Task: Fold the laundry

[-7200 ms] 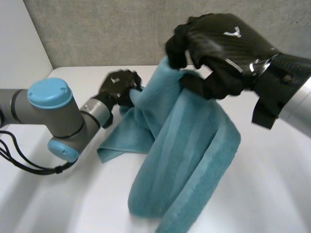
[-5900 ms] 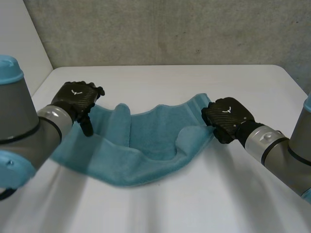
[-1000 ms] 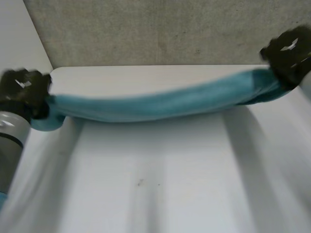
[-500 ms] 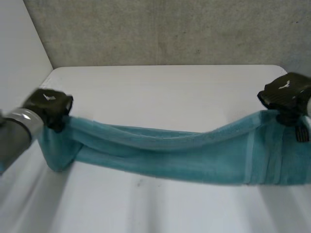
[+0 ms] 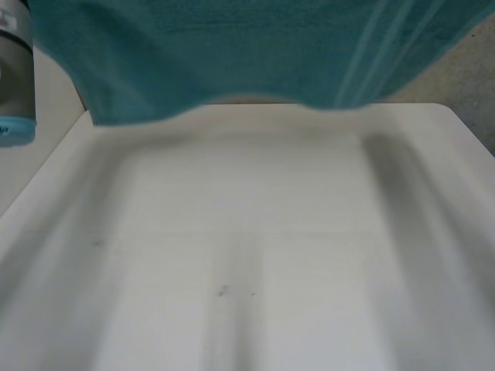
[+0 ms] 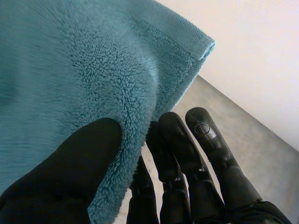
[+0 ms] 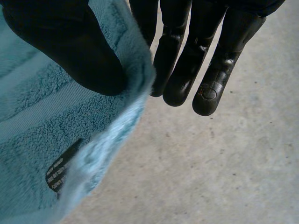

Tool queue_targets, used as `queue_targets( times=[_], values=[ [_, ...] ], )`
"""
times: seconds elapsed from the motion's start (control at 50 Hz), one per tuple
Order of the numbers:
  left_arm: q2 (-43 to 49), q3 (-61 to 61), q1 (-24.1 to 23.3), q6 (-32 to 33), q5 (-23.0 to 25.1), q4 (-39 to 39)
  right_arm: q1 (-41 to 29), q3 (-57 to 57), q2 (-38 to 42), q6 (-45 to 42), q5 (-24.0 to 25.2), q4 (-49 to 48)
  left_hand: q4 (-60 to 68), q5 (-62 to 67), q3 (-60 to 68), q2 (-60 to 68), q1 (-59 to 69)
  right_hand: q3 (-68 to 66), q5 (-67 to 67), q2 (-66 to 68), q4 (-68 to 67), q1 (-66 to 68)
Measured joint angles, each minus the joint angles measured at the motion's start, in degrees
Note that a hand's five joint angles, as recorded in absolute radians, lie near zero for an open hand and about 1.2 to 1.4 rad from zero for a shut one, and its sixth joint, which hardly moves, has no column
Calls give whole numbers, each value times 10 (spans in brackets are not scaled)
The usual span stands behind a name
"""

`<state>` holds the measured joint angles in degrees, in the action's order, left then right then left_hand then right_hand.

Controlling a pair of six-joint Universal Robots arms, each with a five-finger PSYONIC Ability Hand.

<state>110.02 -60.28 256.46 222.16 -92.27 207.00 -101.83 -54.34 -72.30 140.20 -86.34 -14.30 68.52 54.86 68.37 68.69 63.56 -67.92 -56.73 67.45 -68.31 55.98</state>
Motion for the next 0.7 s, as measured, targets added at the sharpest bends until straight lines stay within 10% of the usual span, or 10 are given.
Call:
queue_targets(
  times=[0.56, 0.7],
  values=[
    [70, -400, 5, -113, -2, -49, 73, -451, -11, 36, 112, -5, 0, 0, 0, 0, 0, -1, 0, 0, 0, 0],
    [78, -411, 7, -111, -2, -51, 95, -465, -9, 36, 109, -4, -257, -219, -252, -258, -229, -1, 0, 0, 0, 0]
  ],
)
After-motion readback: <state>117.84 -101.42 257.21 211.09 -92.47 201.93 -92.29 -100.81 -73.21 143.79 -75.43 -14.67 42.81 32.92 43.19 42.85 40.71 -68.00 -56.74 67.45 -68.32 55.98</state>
